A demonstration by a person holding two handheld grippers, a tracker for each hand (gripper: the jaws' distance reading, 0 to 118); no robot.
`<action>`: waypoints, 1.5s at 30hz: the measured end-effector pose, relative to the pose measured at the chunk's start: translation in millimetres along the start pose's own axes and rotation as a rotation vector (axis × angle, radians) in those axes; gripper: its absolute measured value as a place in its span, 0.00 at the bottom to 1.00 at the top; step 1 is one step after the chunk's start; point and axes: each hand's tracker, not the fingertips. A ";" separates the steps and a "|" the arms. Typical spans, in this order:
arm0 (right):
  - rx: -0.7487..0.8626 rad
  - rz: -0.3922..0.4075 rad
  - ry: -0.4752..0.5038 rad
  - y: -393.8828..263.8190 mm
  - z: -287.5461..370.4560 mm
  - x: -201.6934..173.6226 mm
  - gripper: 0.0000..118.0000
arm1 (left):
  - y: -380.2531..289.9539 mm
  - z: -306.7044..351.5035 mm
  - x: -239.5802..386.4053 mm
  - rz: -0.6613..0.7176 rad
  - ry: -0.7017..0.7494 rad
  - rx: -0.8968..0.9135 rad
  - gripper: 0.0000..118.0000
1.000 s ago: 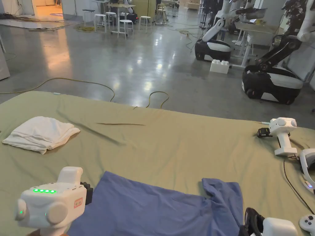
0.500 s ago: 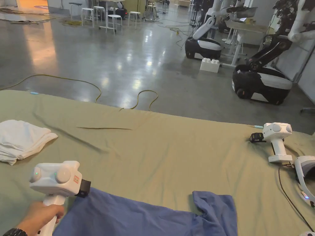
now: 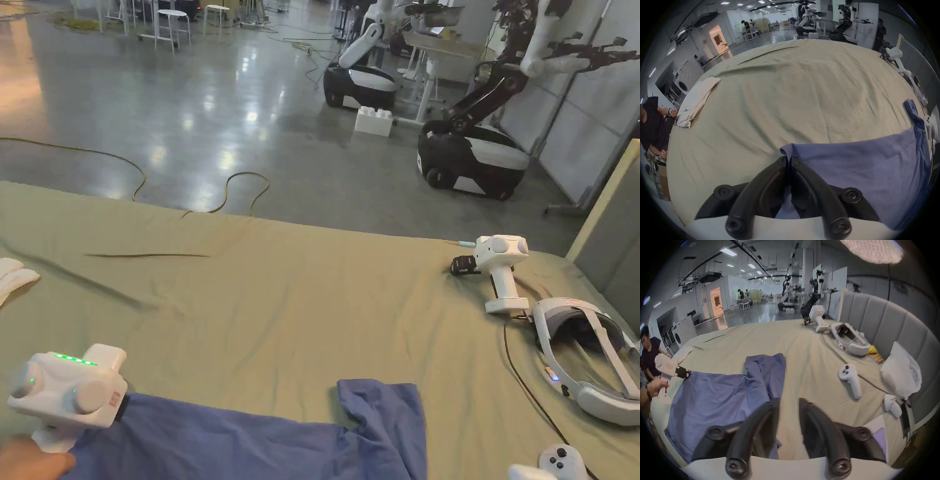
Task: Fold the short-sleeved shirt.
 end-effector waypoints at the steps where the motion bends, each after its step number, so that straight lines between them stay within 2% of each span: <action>1: -0.030 -0.006 0.017 7.3 -13.4 0.1 0.41 | 0.4 -1.5 -7.4 0.018 -0.028 0.007 0.05; 2: -0.057 -0.002 0.026 14.0 -27.1 3.0 0.45 | -1.5 5.5 -10.8 0.040 -0.058 0.021 0.05; 8: -0.229 -0.036 0.083 46.0 -104.3 2.6 0.46 | -28.5 58.5 -24.6 0.081 -0.072 0.150 0.05; 11: -0.328 -0.015 0.066 49.6 -136.1 -0.8 0.48 | -41.8 74.3 -30.3 0.097 -0.062 0.174 0.05; 13: -0.394 -0.040 0.059 48.0 -153.6 -0.1 0.46 | -48.9 80.5 -32.6 0.100 -0.066 0.179 0.05; 15: -0.418 -0.057 0.060 43.9 -163.3 -1.3 0.41 | -52.5 82.8 -34.5 0.107 -0.062 0.177 0.05; 16: -0.408 -0.026 0.035 43.0 -162.9 -4.6 0.39 | -54.5 83.9 -35.6 0.109 -0.062 0.177 0.05; 17: -0.398 0.004 0.030 43.1 -160.8 -8.2 0.32 | -57.1 84.3 -32.2 0.112 -0.057 0.175 0.05; 20: -0.379 0.085 0.007 43.8 -155.7 -22.1 0.02 | -60.0 84.9 -33.0 0.126 -0.056 0.169 0.05; 22: -0.382 0.102 0.008 41.2 -156.6 -26.1 0.01 | -63.0 87.6 -29.1 0.133 -0.054 0.170 0.05; 24: -0.356 0.127 0.019 39.9 -150.7 -22.7 0.01 | -63.4 92.1 -30.4 0.137 -0.056 0.173 0.05; 27: -0.263 0.065 0.036 44.0 -124.0 -12.0 0.00 | -64.0 106.5 -34.5 0.141 -0.061 0.197 0.05; 31: -0.129 0.051 0.045 65.4 -80.7 3.0 0.00 | -59.3 129.5 -48.5 0.165 -0.056 0.246 0.05; 42: 0.172 0.084 0.059 138.9 59.3 32.1 0.00 | -52.1 222.4 -76.2 0.236 -0.062 0.416 0.05; 45: 0.242 0.113 0.051 157.9 92.7 33.6 0.00 | -45.1 251.7 -84.0 0.255 -0.076 0.468 0.05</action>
